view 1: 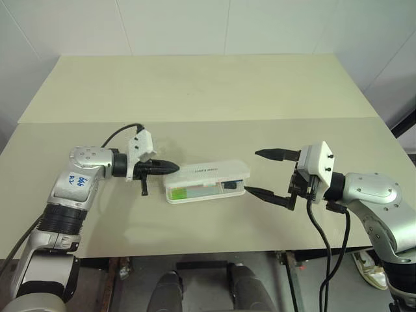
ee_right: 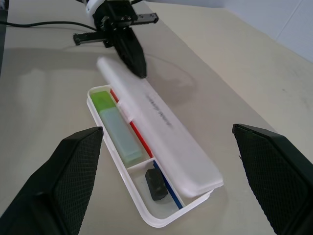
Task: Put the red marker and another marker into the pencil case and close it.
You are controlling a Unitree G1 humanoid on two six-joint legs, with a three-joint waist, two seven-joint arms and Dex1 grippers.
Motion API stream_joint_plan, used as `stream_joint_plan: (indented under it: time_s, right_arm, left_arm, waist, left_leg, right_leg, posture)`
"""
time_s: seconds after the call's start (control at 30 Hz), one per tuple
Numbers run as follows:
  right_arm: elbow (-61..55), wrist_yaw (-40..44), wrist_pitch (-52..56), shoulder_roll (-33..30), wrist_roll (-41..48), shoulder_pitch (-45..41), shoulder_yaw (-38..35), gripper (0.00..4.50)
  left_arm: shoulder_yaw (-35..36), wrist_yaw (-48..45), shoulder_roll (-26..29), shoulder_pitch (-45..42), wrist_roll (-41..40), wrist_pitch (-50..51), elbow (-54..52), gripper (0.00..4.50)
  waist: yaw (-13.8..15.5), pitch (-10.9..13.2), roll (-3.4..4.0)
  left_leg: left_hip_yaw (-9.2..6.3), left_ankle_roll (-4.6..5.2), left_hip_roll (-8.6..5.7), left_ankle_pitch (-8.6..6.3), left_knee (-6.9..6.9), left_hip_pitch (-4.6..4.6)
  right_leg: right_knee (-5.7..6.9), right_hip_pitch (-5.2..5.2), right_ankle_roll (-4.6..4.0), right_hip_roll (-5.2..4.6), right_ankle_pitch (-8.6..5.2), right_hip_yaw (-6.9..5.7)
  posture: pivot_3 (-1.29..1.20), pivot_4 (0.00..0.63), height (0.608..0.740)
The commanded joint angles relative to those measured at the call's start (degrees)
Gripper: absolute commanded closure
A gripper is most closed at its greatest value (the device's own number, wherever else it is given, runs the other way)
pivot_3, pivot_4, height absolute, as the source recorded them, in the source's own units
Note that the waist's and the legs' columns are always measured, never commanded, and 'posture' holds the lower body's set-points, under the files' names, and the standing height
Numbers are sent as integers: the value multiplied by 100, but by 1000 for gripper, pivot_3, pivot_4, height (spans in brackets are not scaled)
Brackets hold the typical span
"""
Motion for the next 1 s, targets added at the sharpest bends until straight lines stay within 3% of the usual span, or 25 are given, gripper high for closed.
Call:
stream_joint_plan:
  time_s: [0.03,1.0]
  right_arm:
    - [-236,-66,-41,22,32,-14,-98,0]
    - [-377,-339,-102,192,-100,121,-54,0]
  left_arm:
    - [-123,-422,101,-134,61,-248,-157,4466]
    - [-851,-755,-471,-799,756,-191,99,4466]
  waist:
    - [0,0,0]
    - [1,0,0]
  left_leg:
    - [0,0,0,0,0,0]
    - [0,1,0,0,3,-1]
  right_leg:
    - [0,0,-1,0,0,0]
    - [1,1,6,0,2,0]
  posture:
    - [0,150,740]
    - [0,150,740]
